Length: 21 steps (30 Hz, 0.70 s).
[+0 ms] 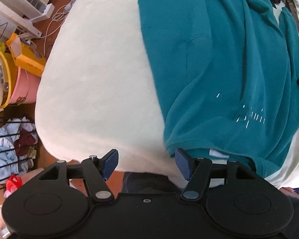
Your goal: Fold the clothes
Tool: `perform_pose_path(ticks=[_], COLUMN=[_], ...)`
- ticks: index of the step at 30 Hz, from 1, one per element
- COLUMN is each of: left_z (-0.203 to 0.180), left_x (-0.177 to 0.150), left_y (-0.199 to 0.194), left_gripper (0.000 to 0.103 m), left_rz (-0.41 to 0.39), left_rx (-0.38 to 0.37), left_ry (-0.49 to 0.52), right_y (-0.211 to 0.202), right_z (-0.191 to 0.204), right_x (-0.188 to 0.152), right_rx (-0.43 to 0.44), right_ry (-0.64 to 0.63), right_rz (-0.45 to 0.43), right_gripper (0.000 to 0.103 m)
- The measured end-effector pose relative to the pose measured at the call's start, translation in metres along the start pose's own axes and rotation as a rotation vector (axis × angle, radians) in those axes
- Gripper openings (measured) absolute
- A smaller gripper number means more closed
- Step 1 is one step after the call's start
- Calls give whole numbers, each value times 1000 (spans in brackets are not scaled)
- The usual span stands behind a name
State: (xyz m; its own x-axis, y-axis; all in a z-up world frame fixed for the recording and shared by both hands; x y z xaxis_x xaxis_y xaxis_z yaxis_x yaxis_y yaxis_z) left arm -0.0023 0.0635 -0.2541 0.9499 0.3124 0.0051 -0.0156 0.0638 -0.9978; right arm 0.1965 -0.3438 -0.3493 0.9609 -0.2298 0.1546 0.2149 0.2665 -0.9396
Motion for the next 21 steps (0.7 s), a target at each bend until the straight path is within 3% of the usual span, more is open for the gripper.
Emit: perform_pose_path(ticks=[7, 16, 19, 20, 21], left_z=[-27, -25, -27, -28, -28], left_x=[15, 18, 18, 19, 20], left_y=[6, 14, 18, 19, 20], left_gripper=[68, 68, 68, 68, 68], left_rz=[-32, -25, -28, -31, -35], left_rx=[-17, -17, -23, -24, -29], left_ry=[97, 82, 76, 73, 67], right_y=[-32, -41, -41, -43, -44], right_z=[-66, -117, -110, -106, -101], right_x=[-11, -33, -23, -15, -4], right_rx=[-14, -76, 7, 7, 14], right_ry=[203, 323, 238, 209, 180], right_rz=[-88, -130, -130, -146, -166], right_gripper=[3, 0, 11, 27, 51])
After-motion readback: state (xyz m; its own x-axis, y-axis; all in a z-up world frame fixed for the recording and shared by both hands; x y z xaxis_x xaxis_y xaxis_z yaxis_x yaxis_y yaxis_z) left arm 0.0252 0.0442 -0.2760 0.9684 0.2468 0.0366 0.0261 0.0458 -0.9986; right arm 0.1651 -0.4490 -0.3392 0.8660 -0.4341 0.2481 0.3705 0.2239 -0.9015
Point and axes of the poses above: each gripper's, at about its wrist camera, not at the fingertips, and y roughly the way its jaws point, z to its left, x to its top, the point moved 5 cm from there along y, roughly the way its jaws point
